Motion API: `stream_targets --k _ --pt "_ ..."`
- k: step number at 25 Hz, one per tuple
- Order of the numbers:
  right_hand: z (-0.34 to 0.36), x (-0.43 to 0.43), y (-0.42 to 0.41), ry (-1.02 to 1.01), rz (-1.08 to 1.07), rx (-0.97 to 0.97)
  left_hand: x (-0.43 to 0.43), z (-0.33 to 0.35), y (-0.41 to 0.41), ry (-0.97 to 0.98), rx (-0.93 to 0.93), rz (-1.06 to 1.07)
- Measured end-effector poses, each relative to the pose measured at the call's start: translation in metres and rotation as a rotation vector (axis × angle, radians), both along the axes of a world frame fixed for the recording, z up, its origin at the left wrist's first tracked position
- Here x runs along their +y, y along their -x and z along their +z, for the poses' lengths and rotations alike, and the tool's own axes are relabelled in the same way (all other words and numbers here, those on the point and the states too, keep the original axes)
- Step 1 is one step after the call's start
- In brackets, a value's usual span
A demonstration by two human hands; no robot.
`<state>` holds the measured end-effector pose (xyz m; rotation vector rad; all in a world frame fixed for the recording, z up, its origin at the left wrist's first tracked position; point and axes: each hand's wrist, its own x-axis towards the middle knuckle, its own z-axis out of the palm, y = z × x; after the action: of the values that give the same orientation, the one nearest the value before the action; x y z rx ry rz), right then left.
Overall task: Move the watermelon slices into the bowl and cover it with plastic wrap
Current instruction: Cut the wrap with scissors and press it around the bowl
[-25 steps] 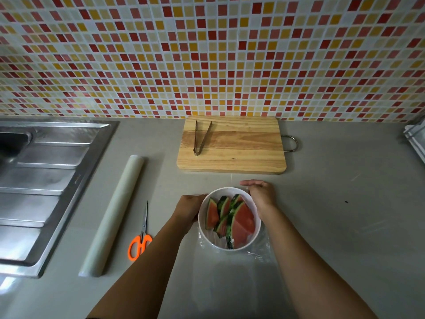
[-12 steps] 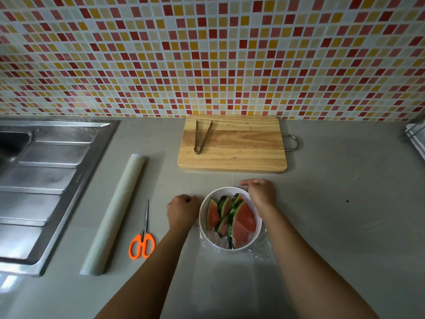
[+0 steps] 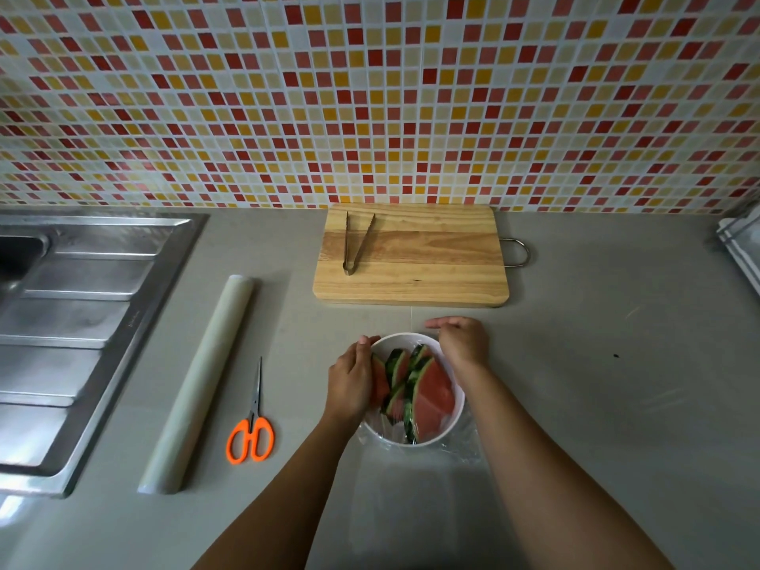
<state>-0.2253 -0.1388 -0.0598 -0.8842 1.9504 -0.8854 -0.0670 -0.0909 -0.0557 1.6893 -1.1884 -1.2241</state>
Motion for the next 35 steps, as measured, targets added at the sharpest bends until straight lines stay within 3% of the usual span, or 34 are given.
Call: stream_targets --k 3,7,9,11,13,14,16,18,20,22,25,35 --pt "-0.001 -0.001 0.004 -0.091 0.071 0.017 -0.003 -0.001 0.001 -0.006 -0.044 0.016" --pt "0.004 -0.011 0.023 -0.378 0.362 0.168 -0.003 -0.002 0.001 0.032 -0.116 0.029" --pt "0.01 -0.015 0.031 -0.426 0.455 0.184 -0.004 -0.002 0.001 0.046 -0.147 0.014" --pt "0.014 -0.015 0.04 -0.474 0.499 0.221 -0.004 -0.002 0.001 0.051 -0.17 -0.001" --pt "0.017 -0.012 0.048 -0.489 0.466 0.389 -0.004 -0.002 0.002 0.056 -0.198 0.008" --pt "0.021 -0.01 0.05 -0.444 0.408 0.5 -0.005 -0.002 0.002 0.054 -0.216 0.014" --pt "0.027 -0.007 0.047 -0.135 0.252 0.614 -0.005 -0.003 0.002 0.049 -0.23 0.017" --pt "0.036 -0.004 0.033 0.273 0.282 0.438 -0.004 -0.002 0.001 0.05 -0.214 0.016" --pt "0.038 0.005 0.014 0.416 0.532 0.122 -0.004 -0.001 0.002 0.051 -0.198 0.024" --pt "0.028 0.013 0.002 0.361 0.664 -0.041 -0.004 0.0 0.003 0.049 -0.195 0.031" --pt "0.009 0.021 -0.003 0.281 0.625 -0.119 -0.004 0.0 0.003 0.046 -0.199 0.035" --pt "0.015 0.017 -0.01 0.2 0.435 0.181 -0.005 0.001 0.004 0.072 -0.261 0.036"
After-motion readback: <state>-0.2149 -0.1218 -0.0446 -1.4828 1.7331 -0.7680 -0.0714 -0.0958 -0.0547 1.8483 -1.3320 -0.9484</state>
